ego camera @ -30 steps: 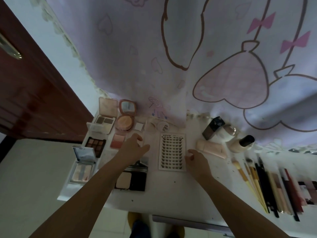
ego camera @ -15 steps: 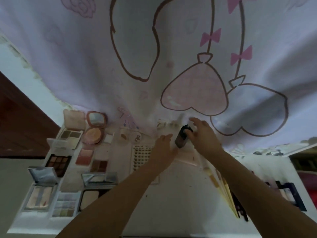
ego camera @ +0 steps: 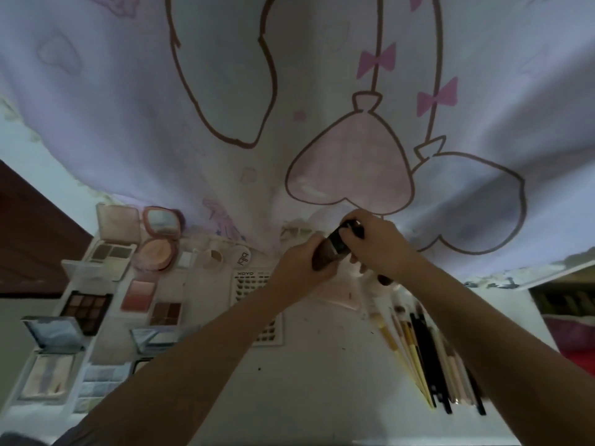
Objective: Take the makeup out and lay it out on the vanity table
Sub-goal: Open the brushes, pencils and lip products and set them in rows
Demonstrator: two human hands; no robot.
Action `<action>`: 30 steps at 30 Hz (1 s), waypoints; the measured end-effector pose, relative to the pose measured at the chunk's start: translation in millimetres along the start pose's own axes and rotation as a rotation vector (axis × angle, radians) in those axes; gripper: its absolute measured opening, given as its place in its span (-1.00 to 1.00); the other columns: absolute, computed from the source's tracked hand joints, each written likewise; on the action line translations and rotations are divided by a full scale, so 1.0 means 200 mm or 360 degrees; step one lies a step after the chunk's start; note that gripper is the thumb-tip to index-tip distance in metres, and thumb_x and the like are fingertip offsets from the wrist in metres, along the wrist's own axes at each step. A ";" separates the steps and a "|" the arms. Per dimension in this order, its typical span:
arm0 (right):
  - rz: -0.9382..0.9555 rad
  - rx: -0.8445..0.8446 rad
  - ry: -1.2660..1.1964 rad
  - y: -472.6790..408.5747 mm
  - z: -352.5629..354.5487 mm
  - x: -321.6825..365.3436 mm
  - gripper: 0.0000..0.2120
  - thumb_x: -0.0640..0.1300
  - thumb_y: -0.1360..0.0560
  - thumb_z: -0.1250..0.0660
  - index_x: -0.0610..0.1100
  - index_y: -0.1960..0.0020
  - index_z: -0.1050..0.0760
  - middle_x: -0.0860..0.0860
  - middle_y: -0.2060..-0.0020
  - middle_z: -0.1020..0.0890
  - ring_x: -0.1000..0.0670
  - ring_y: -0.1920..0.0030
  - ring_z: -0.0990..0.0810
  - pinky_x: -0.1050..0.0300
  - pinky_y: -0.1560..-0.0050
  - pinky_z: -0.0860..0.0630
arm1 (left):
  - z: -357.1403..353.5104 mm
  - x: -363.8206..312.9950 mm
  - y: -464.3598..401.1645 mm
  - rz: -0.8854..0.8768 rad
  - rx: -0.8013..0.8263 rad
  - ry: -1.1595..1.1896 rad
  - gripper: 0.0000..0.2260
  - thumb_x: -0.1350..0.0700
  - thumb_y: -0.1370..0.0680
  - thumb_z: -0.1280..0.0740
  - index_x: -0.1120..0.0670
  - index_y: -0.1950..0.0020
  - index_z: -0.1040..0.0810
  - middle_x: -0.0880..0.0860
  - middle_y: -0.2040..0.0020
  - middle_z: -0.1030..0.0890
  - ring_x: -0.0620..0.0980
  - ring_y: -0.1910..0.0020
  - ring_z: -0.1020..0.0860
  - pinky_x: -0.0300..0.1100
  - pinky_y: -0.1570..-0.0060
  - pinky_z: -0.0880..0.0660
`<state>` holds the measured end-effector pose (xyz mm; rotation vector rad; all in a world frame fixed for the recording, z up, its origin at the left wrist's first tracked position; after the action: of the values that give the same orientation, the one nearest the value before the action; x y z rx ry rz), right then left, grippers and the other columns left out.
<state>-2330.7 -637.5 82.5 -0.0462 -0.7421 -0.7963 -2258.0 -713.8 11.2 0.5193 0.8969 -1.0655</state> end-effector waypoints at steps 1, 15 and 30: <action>-0.0029 0.0071 -0.0070 0.04 0.03 0.02 -0.86 -0.09 -0.61 -0.14 -0.10 -0.11 -0.40 -0.05 0.31 -0.56 0.16 0.53 -0.52 0.29 0.54 -0.46 | 0.03 -0.05 0.03 -0.0075 0.0036 0.0042 -0.71 0.01 -0.44 -0.39 0.17 0.00 -0.45 0.03 0.28 -0.53 -0.02 0.36 -0.50 -0.15 0.32 -0.42; 0.0143 0.1210 0.0199 0.55 -0.18 0.31 -0.71 0.07 -0.58 -0.19 -0.09 0.19 -0.49 0.11 0.46 -0.55 0.20 0.56 -0.42 0.35 0.45 -0.39 | 0.21 -0.35 0.50 -0.0129 0.0977 -0.0486 -0.72 -0.06 -0.44 -0.43 -0.02 0.05 -0.37 -0.08 0.20 -0.47 -0.09 0.27 -0.44 -0.20 0.24 -0.41; 0.0163 0.1050 -0.0161 0.63 0.17 0.10 -0.52 0.12 -0.52 -0.17 -0.33 -0.02 -0.47 -0.16 0.29 -0.53 0.05 0.46 -0.39 0.26 0.46 -0.35 | 0.46 -0.19 0.67 0.0281 0.1054 0.0136 -0.83 0.02 -0.55 -0.31 0.11 0.10 -0.50 0.05 0.37 -0.54 -0.01 0.43 -0.47 -0.27 0.38 -0.45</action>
<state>-2256.3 -550.3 149.5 0.4682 -1.0596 -0.4244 -2110.4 -706.4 88.2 1.1792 0.5407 -1.1746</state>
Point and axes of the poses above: each hand's wrist, its own y-axis away from the middle knuckle, its own z-axis out of the back of the hand, x = y × z, the point moved 9 cm from there along -y, towards the middle knuckle
